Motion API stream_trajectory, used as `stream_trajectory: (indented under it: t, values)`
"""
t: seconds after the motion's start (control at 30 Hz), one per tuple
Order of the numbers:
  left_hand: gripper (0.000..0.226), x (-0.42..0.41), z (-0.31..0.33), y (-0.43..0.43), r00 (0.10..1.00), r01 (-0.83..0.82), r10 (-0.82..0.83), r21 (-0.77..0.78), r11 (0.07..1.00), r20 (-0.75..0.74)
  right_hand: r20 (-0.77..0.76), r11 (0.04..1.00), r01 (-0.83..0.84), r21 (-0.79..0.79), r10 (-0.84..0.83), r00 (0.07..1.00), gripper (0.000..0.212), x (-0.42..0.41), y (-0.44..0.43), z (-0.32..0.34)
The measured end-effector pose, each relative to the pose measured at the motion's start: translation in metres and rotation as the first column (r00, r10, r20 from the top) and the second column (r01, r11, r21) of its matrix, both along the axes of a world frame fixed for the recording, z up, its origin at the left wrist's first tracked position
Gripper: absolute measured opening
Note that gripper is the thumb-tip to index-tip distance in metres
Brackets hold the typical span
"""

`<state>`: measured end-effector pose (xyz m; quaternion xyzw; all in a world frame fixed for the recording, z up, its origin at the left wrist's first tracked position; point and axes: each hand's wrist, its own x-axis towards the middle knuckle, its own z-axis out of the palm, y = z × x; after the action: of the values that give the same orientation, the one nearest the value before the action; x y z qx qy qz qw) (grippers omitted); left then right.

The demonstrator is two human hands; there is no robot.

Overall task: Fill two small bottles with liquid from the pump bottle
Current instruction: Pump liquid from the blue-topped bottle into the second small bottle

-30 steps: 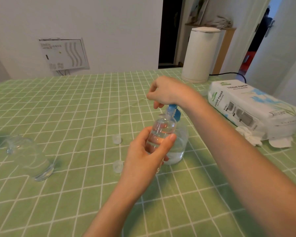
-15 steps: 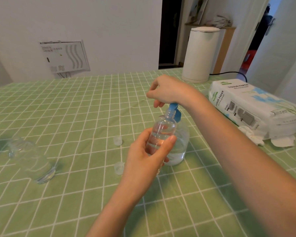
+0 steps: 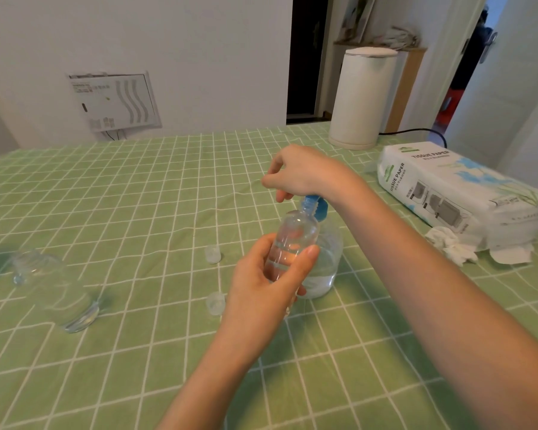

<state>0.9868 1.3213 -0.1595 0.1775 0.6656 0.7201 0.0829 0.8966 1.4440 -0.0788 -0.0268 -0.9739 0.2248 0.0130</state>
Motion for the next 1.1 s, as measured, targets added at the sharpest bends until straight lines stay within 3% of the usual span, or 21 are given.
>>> stream_trajectory:
  t: [1.1]
  values:
    - [0.032, 0.001, -0.001, 0.0, 1.0, 0.013, -0.013, -0.01, 1.0, 0.001, 0.041, 0.999, 0.001, -0.049, 0.001, 0.999, 0.03, 0.003, -0.001, 0.002]
